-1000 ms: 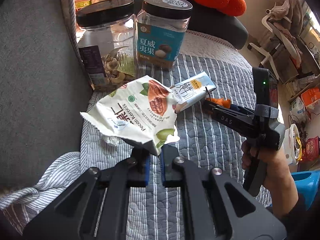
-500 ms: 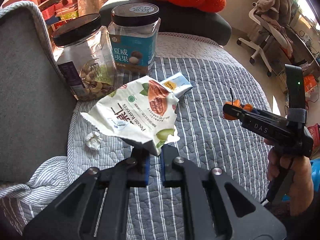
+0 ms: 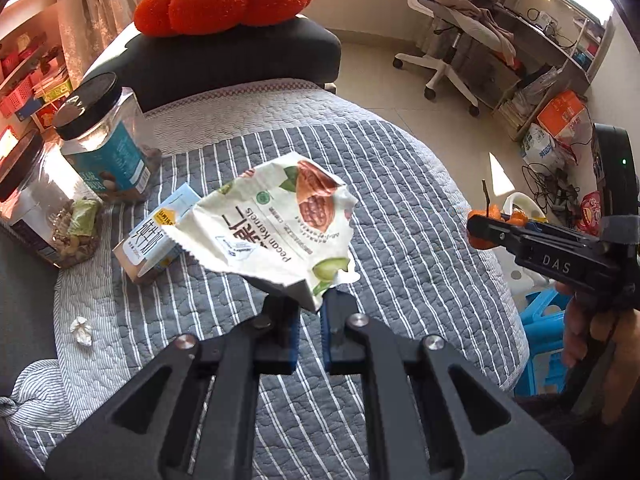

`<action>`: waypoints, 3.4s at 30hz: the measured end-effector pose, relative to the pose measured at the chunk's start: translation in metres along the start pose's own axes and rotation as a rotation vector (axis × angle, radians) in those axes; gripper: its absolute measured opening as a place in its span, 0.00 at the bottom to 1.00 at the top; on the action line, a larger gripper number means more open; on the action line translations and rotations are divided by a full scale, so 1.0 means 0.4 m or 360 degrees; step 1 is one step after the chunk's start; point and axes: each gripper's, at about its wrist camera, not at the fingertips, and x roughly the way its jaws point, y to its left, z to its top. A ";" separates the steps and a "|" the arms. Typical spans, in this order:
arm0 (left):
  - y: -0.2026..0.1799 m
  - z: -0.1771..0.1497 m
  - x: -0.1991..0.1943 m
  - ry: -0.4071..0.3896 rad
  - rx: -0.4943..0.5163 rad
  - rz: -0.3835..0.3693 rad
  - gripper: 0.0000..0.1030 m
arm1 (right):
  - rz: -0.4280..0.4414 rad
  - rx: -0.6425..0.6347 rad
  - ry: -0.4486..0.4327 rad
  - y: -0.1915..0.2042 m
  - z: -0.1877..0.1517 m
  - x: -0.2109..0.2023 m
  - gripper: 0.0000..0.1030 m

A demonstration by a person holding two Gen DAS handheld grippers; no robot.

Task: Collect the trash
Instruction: 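Carry the pecan bag and tangerine into the white bin and open both grippers, then move both open grippers back over the bed toward the milk carton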

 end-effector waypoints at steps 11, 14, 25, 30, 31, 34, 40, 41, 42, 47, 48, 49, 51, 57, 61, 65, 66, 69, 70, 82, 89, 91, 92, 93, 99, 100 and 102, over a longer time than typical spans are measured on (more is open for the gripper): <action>-0.317 0.022 0.086 0.0017 0.0325 -0.0169 0.09 | -0.0150 0.0249 -0.0094 -0.306 -0.054 -0.183 0.39; -0.401 0.019 0.105 0.0023 0.0411 -0.0219 0.09 | -0.0183 0.0328 -0.0112 -0.391 -0.077 -0.225 0.39; -0.705 0.013 0.213 0.0068 0.0707 -0.0448 0.09 | -0.0276 0.0552 -0.0144 -0.629 -0.162 -0.325 0.39; -0.770 0.001 0.278 0.0111 0.0795 -0.0479 0.09 | -0.0285 0.0601 -0.0142 -0.685 -0.181 -0.341 0.39; -0.774 -0.001 0.288 0.0124 0.0797 -0.0479 0.09 | -0.0286 0.0607 -0.0140 -0.693 -0.184 -0.342 0.39; -0.776 0.002 0.314 0.0150 0.0788 -0.0477 0.09 | -0.0300 0.0612 -0.0130 -0.713 -0.190 -0.340 0.39; -0.763 0.009 0.331 0.0186 0.0750 -0.0543 0.42 | -0.0323 0.0616 -0.0103 -0.735 -0.202 -0.331 0.39; -0.760 0.012 0.323 0.0180 0.0731 -0.0557 0.53 | -0.0323 0.0621 -0.0100 -0.736 -0.204 -0.329 0.39; -0.755 0.015 0.312 0.0167 0.0712 -0.0525 0.76 | -0.0321 0.0625 -0.0097 -0.739 -0.205 -0.328 0.39; -0.715 0.013 0.266 0.0134 0.0680 -0.0378 0.97 | -0.0304 0.0633 -0.0089 -0.734 -0.200 -0.318 0.39; -0.701 0.010 0.259 0.0126 0.0674 -0.0339 0.99 | -0.0299 0.0633 -0.0086 -0.730 -0.196 -0.314 0.39; -0.686 0.006 0.253 0.0122 0.0672 -0.0298 0.99 | -0.0291 0.0632 -0.0081 -0.726 -0.194 -0.308 0.39; -0.656 0.000 0.244 0.0126 0.0668 -0.0215 0.99 | -0.0279 0.0626 -0.0068 -0.717 -0.185 -0.294 0.39; -0.552 -0.005 0.215 0.0164 0.0532 -0.0180 0.99 | -0.0267 0.0610 -0.0040 -0.685 -0.151 -0.244 0.39; -0.495 -0.009 0.196 0.0169 0.0477 -0.0140 0.99 | -0.0258 0.0622 -0.0063 -0.671 -0.130 -0.223 0.44; -0.436 -0.010 0.176 0.0172 0.0408 -0.0112 0.99 | -0.0244 0.0669 -0.0104 -0.662 -0.118 -0.219 0.77; -0.420 -0.009 0.171 0.0174 0.0390 -0.0106 0.99 | -0.0251 0.0666 -0.0103 -0.656 -0.115 -0.219 0.77; -0.377 -0.013 0.152 0.0166 0.0356 -0.0065 0.99 | -0.0259 0.0634 -0.0090 -0.635 -0.111 -0.218 0.78; -0.362 -0.014 0.146 0.0163 0.0345 -0.0049 0.99 | -0.0267 0.0617 -0.0082 -0.627 -0.110 -0.216 0.79; -0.136 -0.039 0.073 0.0160 0.0140 0.0078 0.99 | -0.0284 0.0371 -0.0011 -0.496 -0.121 -0.206 0.80; 0.011 -0.065 0.029 0.0137 -0.0040 0.0139 0.99 | -0.0256 0.0238 0.0018 -0.386 -0.107 -0.174 0.80; 0.056 -0.074 0.014 0.0129 -0.0101 0.0150 0.99 | -0.0253 0.0197 0.0030 -0.354 -0.102 -0.161 0.81; 0.076 -0.079 0.007 0.0126 -0.0129 0.0158 0.99 | -0.0252 0.0180 0.0035 -0.339 -0.100 -0.154 0.81; 0.099 -0.083 0.000 0.0122 -0.0155 0.0169 0.99 | -0.0250 0.0163 0.0038 -0.322 -0.097 -0.147 0.82; 0.239 -0.113 -0.048 0.0079 -0.0356 0.0221 0.99 | -0.0230 0.0103 0.0043 -0.236 -0.078 -0.107 0.93; 0.261 -0.117 -0.057 0.0060 -0.0383 0.0232 0.99 | -0.0222 0.0099 0.0046 -0.222 -0.074 -0.100 0.97; 0.297 -0.125 -0.069 0.0024 -0.0414 0.0269 0.99 | -0.0201 0.0097 0.0052 -0.194 -0.066 -0.086 1.00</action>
